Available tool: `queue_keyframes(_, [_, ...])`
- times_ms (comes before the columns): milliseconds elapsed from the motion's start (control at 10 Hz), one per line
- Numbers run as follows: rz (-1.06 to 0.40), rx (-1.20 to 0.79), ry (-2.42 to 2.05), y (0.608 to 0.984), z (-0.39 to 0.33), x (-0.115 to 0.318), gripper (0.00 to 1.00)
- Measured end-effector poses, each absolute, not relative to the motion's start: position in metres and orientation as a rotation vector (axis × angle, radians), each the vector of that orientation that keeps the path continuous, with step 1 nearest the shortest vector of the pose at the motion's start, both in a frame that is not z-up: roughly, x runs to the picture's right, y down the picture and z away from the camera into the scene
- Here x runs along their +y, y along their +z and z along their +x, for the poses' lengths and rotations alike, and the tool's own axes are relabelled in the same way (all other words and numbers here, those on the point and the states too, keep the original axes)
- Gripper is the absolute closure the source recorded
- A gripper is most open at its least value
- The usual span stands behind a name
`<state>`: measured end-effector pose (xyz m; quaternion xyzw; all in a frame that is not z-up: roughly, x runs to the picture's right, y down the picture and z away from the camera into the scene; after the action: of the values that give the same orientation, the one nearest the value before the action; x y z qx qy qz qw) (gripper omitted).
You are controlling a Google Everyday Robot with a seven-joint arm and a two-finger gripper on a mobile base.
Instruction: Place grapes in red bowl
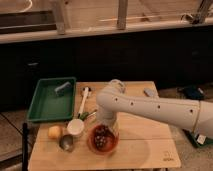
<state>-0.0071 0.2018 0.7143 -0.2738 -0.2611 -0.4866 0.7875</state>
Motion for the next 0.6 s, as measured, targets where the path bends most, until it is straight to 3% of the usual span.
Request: queue_keyframes(600, [-0.589,-0.564,-1.056,0.7144,-0.0073,0.2023,0.2])
